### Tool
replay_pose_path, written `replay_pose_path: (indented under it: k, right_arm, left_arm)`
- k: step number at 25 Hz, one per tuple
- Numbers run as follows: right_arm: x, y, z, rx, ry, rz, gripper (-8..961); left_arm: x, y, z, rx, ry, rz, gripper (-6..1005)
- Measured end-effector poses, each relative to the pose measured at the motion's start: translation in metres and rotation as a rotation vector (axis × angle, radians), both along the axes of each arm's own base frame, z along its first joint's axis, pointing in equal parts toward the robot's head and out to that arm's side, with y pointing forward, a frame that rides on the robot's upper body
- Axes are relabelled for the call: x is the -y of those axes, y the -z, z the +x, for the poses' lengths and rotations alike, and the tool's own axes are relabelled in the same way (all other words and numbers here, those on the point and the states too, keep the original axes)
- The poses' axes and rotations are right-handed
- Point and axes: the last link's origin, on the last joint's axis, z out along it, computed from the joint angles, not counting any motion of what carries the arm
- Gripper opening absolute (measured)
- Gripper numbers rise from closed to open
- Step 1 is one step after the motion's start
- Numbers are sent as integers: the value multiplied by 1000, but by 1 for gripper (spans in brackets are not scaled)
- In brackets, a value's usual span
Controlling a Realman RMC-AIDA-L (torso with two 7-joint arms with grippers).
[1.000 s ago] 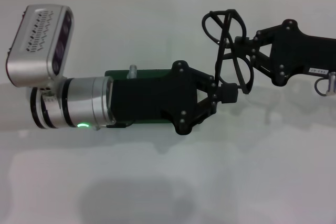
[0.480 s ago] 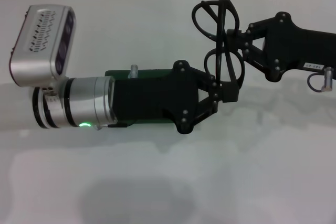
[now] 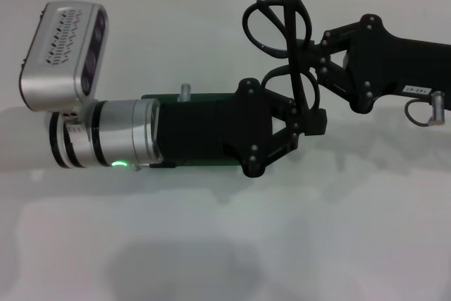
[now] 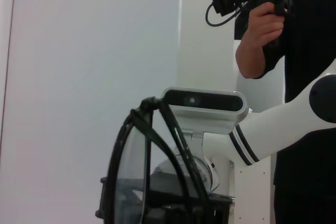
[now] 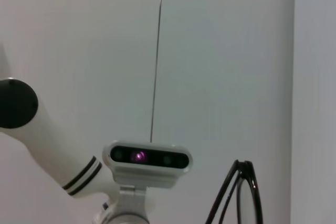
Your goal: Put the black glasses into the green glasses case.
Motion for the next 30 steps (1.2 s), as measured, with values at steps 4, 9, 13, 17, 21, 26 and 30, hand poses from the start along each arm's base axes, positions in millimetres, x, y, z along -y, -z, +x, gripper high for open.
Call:
replay_pose_path:
  k: [4,9,13,17,21,26,30]
  right_arm:
    - [2,0,-4,-18,-15,-16,59]
    - [5,-1,-6,-35,-33,-27,65]
    - [4,0,-7,-36,-31,-24,69]
    - [2,1,-5,-27,-20,-11,73]
    - [-3,2,-2,-4,6,17,77]
    - [-9,9,2,59,20,49,83]
    - [-13,10,3,79,32,66,87]
  left_arm:
    - [0,0,0,-1,0,1,31]
    - [-1,1,0,0,-5,2,32]
    - [-1,2,2,10,-13,1,33]
    - [-1,1,2,10,-11,1,33]
    - [1,0,-4,3,-26,3,34]
    - [8,-3,-26,-21,-92,22,35]
    - [10,-5,-39,-45,-137,46,36]
